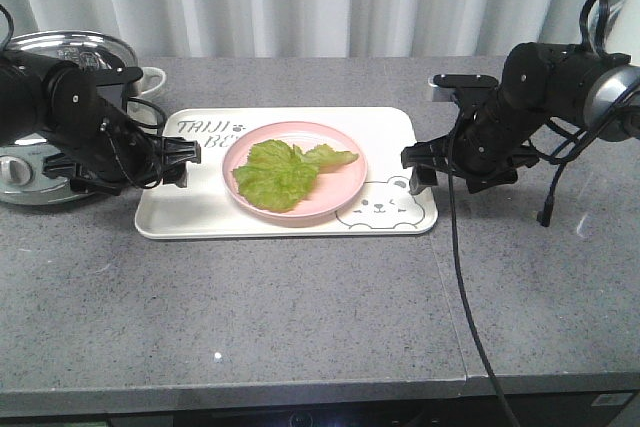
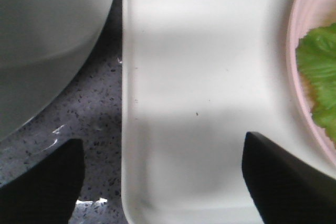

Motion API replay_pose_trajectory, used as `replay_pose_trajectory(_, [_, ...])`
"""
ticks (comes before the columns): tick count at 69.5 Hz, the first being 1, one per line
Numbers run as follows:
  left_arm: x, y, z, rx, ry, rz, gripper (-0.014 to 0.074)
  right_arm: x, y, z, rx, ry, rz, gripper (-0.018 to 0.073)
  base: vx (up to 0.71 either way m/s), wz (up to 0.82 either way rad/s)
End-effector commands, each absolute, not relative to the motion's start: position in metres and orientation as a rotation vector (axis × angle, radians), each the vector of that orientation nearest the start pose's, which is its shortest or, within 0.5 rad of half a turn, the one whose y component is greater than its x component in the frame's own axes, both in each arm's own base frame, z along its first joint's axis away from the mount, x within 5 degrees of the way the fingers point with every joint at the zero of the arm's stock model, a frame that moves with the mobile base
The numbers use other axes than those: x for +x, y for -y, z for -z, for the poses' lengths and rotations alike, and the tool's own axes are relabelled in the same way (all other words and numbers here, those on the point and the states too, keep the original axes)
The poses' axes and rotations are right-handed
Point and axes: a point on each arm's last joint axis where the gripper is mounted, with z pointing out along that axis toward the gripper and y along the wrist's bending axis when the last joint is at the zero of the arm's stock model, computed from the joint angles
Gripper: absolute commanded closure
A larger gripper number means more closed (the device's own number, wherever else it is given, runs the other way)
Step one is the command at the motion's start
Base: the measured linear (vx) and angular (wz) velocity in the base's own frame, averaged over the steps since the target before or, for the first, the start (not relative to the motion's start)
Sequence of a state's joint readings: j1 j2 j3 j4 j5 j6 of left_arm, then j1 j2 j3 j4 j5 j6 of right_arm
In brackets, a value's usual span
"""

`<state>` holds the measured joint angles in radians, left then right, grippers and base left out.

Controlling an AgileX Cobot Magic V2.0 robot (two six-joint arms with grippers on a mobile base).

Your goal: Transfer vegetables to tray and serve

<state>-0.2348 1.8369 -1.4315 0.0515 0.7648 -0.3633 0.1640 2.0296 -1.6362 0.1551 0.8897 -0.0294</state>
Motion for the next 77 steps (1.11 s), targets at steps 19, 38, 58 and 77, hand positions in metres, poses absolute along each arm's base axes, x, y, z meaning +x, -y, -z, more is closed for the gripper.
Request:
replay_pose_trajectory(19, [0.391,0.090,-0.273,-0.141,-2.540,0.180,0.0018,0.428,-0.094,-0.252,-0.233,-2.654,-0.210,-0.0020,0.00,0.00])
replay_pose_trajectory(38, [0.400,0.092,-0.240,-0.146,-2.636,0.148,0.0018,0.428,-0.095,-0.251,-0.203,-2.656,-0.175,-0.0020,0.00,0.00])
replay_pose_trajectory(58, [0.402,0.092,-0.232,-0.142,-2.653,0.135,0.0018,0.429,-0.097,-0.246,-0.208,-2.674,-0.174,-0.0020,0.00,0.00])
replay_pose_trajectory(77, [0.401,0.092,-0.232,-0.143,-2.665,0.130,0.0024,0.431,-0.099,-0.214,-0.213,-2.803,-0.166,-0.0020,0.00,0.00])
